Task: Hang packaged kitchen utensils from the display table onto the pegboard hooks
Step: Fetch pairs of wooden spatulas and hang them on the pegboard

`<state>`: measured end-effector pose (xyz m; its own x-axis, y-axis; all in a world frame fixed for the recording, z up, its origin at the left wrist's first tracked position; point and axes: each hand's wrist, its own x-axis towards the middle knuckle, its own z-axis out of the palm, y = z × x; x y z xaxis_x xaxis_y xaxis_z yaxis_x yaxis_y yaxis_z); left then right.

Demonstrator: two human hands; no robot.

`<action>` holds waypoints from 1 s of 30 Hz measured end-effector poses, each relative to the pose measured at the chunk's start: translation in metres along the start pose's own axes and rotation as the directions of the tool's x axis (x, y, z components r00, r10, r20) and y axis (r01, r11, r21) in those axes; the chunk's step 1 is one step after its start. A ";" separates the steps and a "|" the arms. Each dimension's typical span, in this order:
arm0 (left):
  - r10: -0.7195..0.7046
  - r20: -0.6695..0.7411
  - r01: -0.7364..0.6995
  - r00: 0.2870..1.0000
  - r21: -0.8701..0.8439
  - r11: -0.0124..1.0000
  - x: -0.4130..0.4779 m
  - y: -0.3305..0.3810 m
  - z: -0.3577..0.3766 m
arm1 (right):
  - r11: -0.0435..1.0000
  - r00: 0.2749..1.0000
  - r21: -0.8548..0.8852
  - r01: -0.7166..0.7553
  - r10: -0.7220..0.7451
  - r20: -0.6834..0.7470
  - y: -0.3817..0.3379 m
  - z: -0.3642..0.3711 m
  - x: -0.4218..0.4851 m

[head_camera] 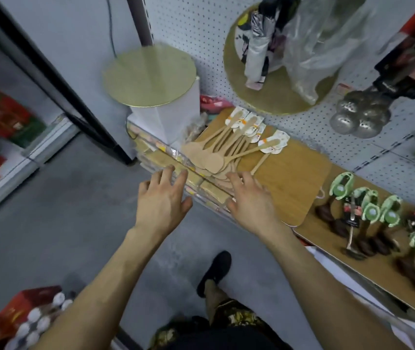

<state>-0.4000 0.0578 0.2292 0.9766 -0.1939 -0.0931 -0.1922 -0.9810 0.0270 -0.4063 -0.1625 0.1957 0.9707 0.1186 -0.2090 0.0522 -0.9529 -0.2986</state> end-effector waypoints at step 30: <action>0.580 0.344 -0.514 0.739 -0.269 0.815 0.442 0.038 0.234 | 0.272 0.641 0.783 -0.560 0.741 0.201 0.153 0.150 0.296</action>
<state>0.0019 -0.0674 -0.0442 0.5769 -0.7147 -0.3955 -0.6323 -0.6973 0.3376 -0.1466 -0.2318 -0.0517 0.6137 -0.5736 -0.5425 -0.7128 -0.1071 -0.6932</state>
